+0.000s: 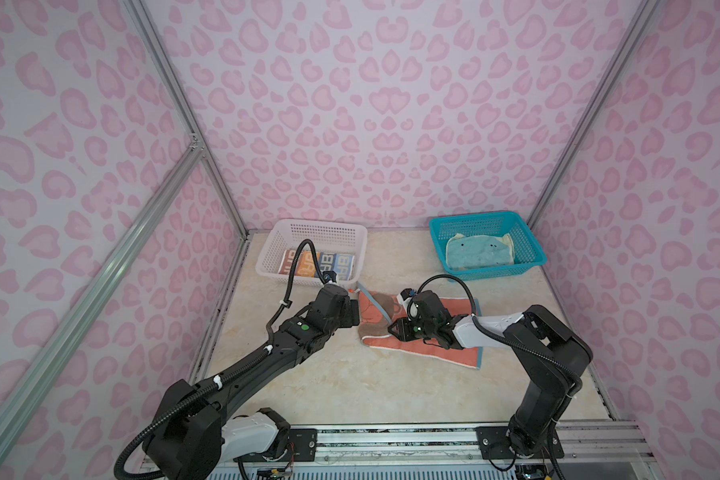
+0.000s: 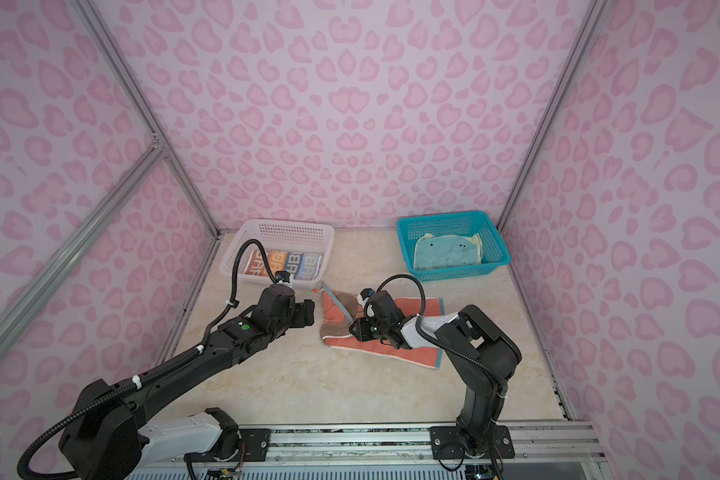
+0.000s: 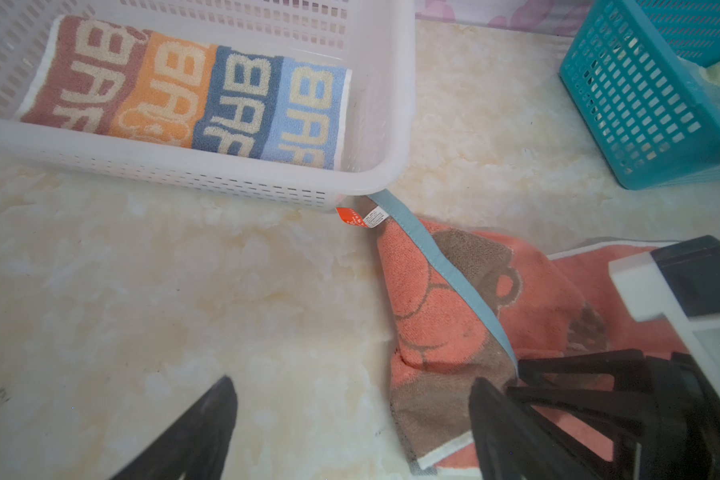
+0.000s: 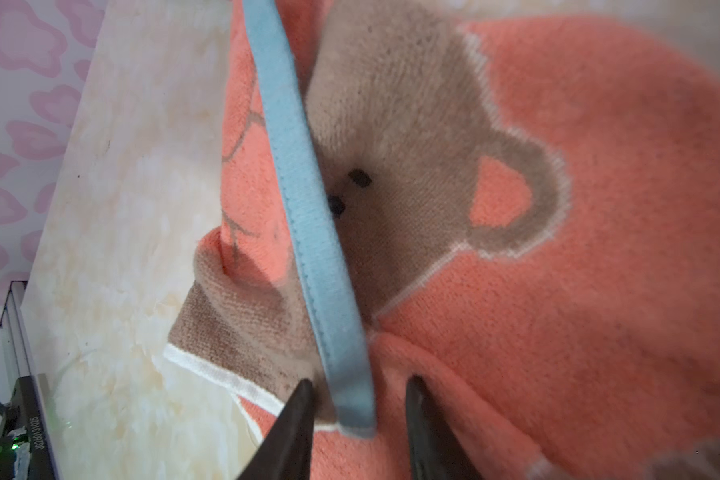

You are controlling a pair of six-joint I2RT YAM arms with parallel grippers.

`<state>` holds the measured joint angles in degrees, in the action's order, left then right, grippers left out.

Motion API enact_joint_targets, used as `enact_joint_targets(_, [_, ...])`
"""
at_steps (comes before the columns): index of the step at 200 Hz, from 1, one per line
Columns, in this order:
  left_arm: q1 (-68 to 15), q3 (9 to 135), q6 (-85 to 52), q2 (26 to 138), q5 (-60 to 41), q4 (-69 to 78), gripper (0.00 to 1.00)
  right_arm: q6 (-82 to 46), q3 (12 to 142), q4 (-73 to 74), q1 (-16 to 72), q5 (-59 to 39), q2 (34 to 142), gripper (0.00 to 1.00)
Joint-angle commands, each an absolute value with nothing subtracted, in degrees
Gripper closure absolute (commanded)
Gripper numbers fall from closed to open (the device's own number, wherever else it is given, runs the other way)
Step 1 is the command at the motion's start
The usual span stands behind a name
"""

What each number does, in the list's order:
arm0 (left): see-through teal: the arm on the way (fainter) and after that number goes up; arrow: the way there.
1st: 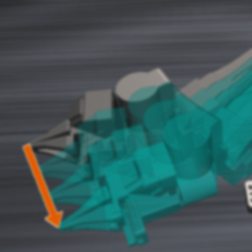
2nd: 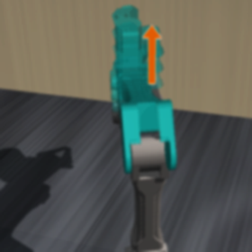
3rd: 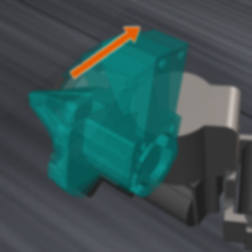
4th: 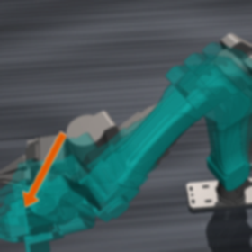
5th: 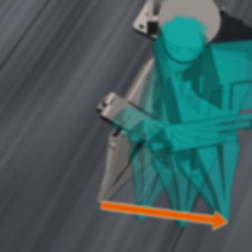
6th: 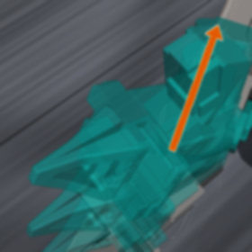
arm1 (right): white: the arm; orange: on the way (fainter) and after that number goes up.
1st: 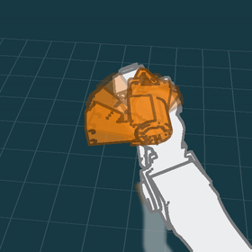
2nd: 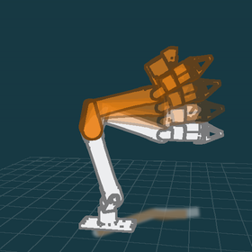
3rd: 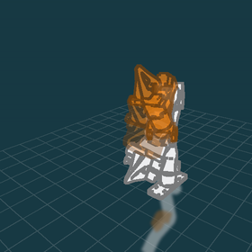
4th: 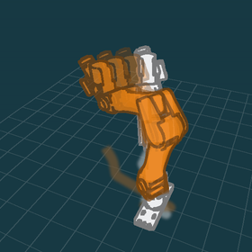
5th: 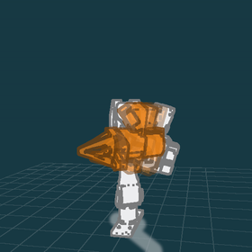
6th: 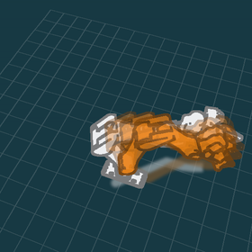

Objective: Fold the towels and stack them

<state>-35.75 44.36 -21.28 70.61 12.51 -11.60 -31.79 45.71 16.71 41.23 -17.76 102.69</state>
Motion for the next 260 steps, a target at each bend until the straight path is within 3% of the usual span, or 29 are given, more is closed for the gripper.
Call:
enact_joint_targets(1, [-35.7, 44.1, -20.8, 70.8, 12.3, -9.7, 0.11, -33.1, 46.0, 20.1, 41.3, -19.6, 103.9, 0.67])
enact_joint_targets(68, [-35.7, 43.9, -20.4, 70.8, 12.3, -9.7, 0.11, -28.1, 49.2, 14.4, 42.0, -17.2, 100.9, 0.63])
enact_joint_targets(168, [-35.5, 43.8, -19.7, 71.0, 12.6, -10.5, 0.11, -23.3, 57.2, 11.4, 40.4, -20.6, 109.6, 0.61])
enact_joint_targets(205, [-35.5, 43.8, -19.5, 70.9, 12.6, -10.5, 0.11, -25.1, 56.0, 15.4, 40.5, -24.4, 110.2, 0.71])
enact_joint_targets(234, [-35.4, 44.3, -18.5, 71.6, 12.6, -10.8, 0.1, -24.9, 55.2, 15.5, 40.6, -24.8, 109.0, 1.0])
enact_joint_targets(260, [-35.4, 46.3, -15.2, 73.4, 12.1, -11.9, 0.0, -18.0, 54.7, 5.4, 40.6, -18.5, 103.3, 1.0])
